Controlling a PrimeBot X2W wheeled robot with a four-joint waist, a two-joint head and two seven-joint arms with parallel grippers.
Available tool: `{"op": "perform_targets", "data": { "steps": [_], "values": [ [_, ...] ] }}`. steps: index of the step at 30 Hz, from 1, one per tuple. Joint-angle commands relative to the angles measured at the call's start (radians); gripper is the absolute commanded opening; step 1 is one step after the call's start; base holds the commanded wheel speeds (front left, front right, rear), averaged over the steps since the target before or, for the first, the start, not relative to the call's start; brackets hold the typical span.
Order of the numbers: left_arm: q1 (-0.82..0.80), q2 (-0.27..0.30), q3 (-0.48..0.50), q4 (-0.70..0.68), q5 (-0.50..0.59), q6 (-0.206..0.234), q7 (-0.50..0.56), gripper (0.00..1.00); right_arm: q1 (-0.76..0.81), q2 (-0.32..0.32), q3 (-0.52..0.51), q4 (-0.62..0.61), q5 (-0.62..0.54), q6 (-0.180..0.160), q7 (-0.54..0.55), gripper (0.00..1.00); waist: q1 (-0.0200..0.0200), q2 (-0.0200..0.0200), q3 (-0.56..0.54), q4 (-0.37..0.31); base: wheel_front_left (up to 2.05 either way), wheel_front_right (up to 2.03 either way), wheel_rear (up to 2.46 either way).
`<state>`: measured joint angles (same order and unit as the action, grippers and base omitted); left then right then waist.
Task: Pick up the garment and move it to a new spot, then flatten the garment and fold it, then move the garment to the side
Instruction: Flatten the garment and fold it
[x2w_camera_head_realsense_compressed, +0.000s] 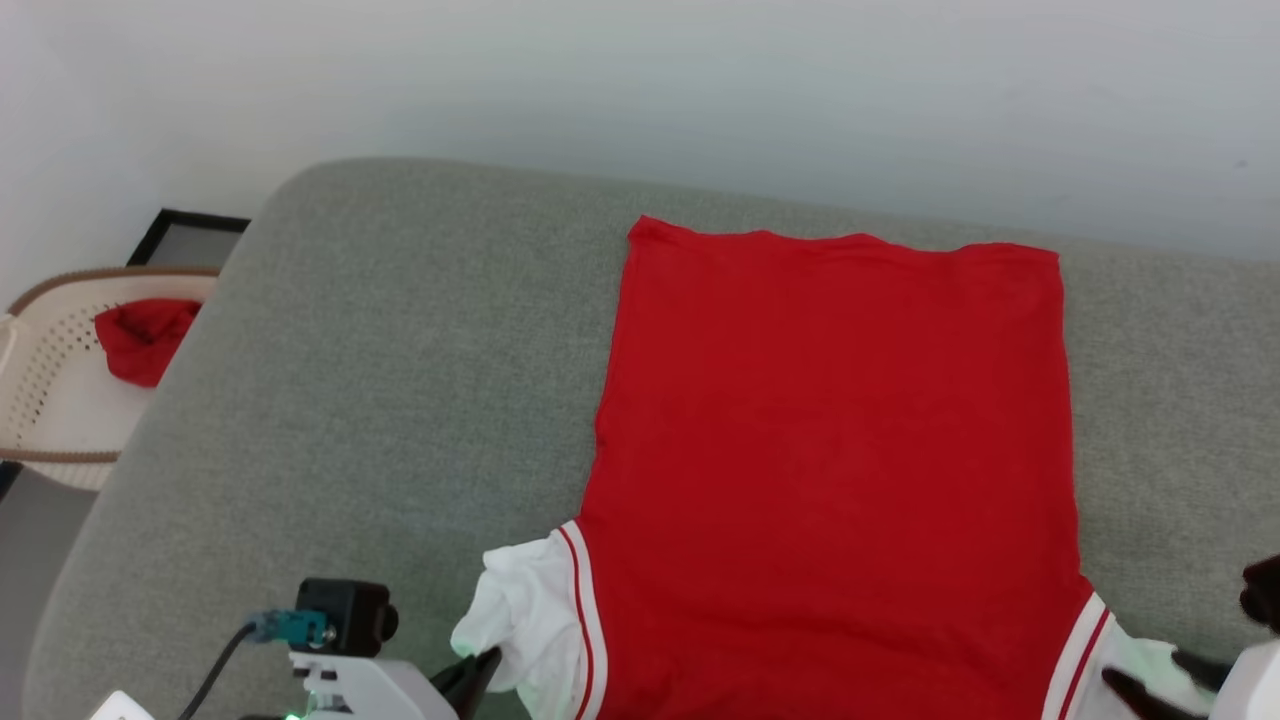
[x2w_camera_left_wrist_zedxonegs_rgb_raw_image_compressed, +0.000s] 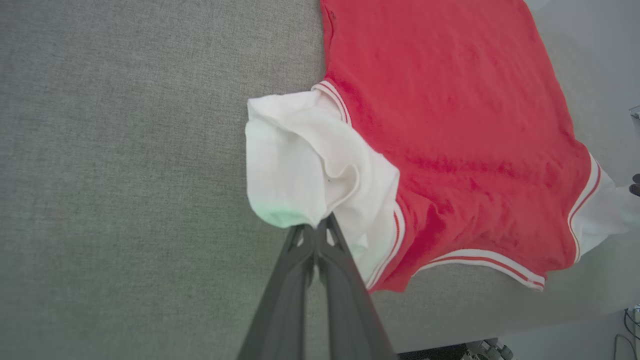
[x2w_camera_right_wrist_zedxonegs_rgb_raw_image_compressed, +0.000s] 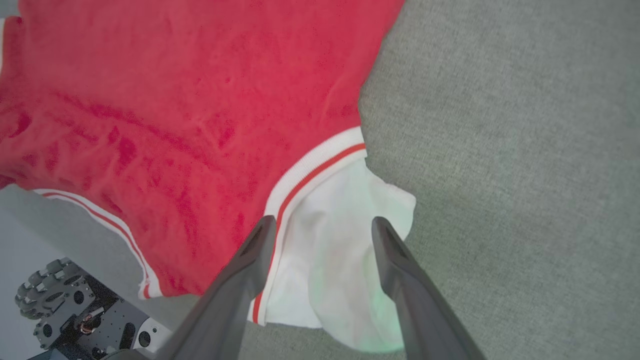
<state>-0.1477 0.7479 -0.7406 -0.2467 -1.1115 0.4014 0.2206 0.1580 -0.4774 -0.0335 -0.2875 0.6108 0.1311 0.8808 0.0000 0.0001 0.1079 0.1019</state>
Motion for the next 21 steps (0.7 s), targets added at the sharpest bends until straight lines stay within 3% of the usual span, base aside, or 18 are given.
{"op": "perform_targets", "data": {
  "steps": [1,10,21],
  "values": [
    [-0.016,-0.008,0.001,0.005,0.008,-0.007,-0.010,0.00,-0.024,-0.004,-0.011,-0.010,-0.002,-0.001,-0.010,1.00,0.0000,-0.0001,0.014,0.005,0.00,0.00,0.00],
    [-0.061,-0.045,-0.003,0.021,0.034,-0.023,-0.031,0.00,-0.220,-0.031,-0.017,-0.021,-0.044,-0.001,-0.069,1.00,0.0000,-0.0001,0.078,0.014,0.00,0.00,0.00],
    [-0.140,-0.101,-0.024,0.035,0.070,-0.050,-0.036,0.00,-0.622,-0.065,0.042,0.284,-0.104,-0.001,-0.158,1.00,0.0000,-0.0001,0.183,0.067,0.00,0.00,0.00]
  ]
}}
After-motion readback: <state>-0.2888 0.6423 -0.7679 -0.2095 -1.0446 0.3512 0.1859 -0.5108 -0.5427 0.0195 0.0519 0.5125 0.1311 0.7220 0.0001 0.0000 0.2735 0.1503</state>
